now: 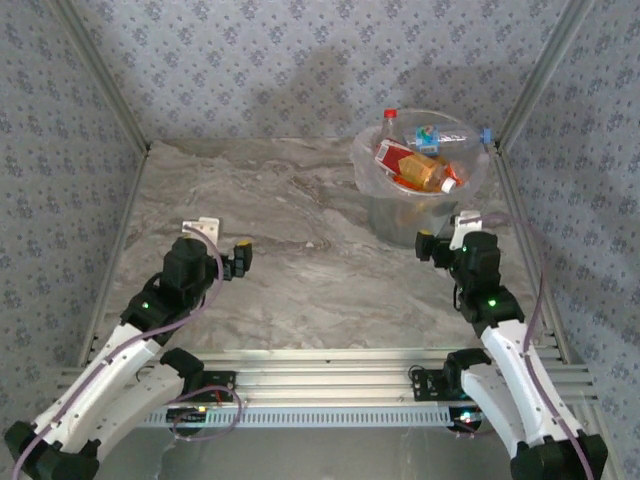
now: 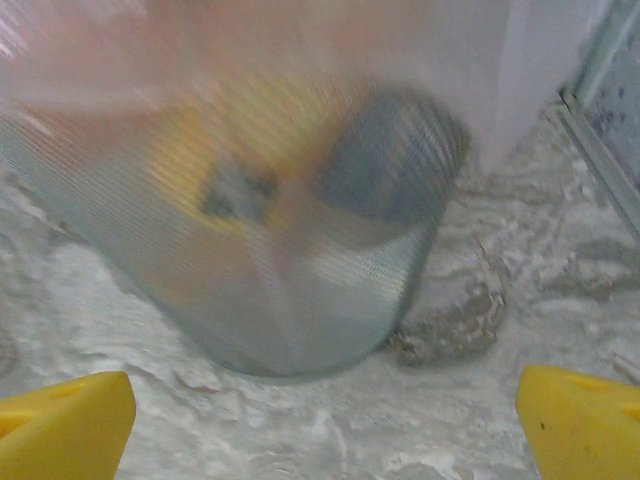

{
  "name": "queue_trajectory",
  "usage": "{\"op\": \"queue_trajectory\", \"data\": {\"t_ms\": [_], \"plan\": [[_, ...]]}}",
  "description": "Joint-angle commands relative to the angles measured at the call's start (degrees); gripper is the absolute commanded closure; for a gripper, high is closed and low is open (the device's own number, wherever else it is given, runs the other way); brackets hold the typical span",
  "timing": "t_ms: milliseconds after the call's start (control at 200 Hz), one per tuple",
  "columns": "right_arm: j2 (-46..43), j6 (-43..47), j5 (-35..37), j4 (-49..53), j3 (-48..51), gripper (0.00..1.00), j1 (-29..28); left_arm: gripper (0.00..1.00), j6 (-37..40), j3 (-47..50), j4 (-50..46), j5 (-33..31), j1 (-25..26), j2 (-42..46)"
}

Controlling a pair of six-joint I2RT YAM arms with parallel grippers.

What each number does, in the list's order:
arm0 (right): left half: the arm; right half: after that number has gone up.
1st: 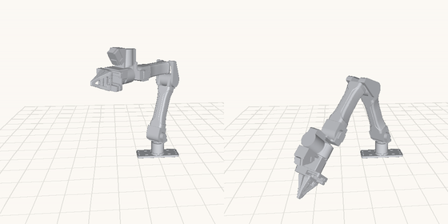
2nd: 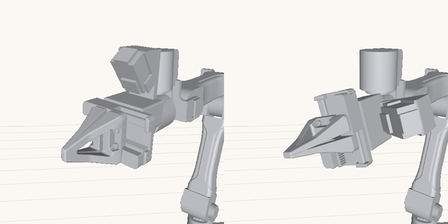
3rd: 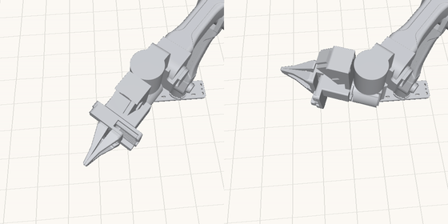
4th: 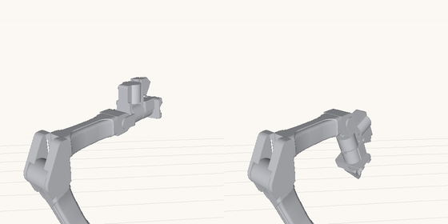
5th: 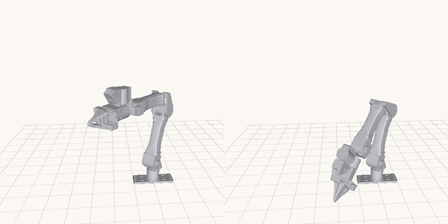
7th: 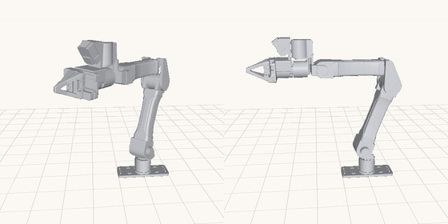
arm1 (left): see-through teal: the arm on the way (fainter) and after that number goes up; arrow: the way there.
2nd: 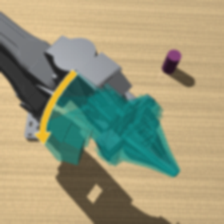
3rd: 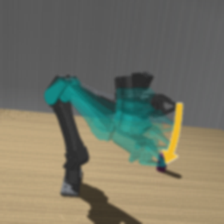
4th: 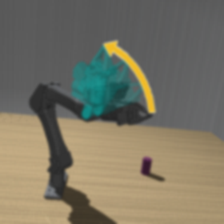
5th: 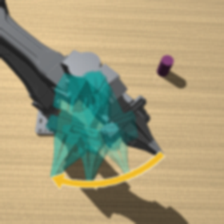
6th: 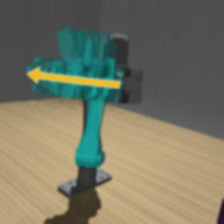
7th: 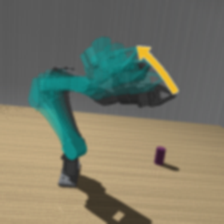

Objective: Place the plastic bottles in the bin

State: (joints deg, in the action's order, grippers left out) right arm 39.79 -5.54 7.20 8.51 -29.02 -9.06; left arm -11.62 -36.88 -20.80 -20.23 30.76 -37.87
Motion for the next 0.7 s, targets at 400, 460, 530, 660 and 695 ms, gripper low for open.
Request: {"op": "queue_trajectory", "data": {"t_ms": [400, 460, 530, 660, 695], "plan": [[18.3, 3.7, -0.7, -48.6, 17.9, 0.00, 11.0, 0.00, 0.4, 15.8, 22.7, -11.1, -9.2, -3.2], [22.3, 4.5, -1.0, -52.1, 17.6, 0.00, 11.0, 0.00, 0.6, 16.2, 24.4, -12.5, -10.0, -5.4], [26.0, 5.2, -1.0, -55.8, 17.7, 0.00, 11.1, 0.00, 2.3, 15.6, 26.4, -12.6, -11.0, -8.0], [31.3, 6.2, -2.3, -60.5, 17.8, 0.00, 11.1, 0.00, 5.3, 16.0, 32.3, -12.6, -12.6, -11.8], [33.0, 6.1, -2.8, -62.3, 18.1, 0.00, 11.1, 0.00, 5.7, 16.3, 33.7, -12.1, -13.4, -12.6]]}}
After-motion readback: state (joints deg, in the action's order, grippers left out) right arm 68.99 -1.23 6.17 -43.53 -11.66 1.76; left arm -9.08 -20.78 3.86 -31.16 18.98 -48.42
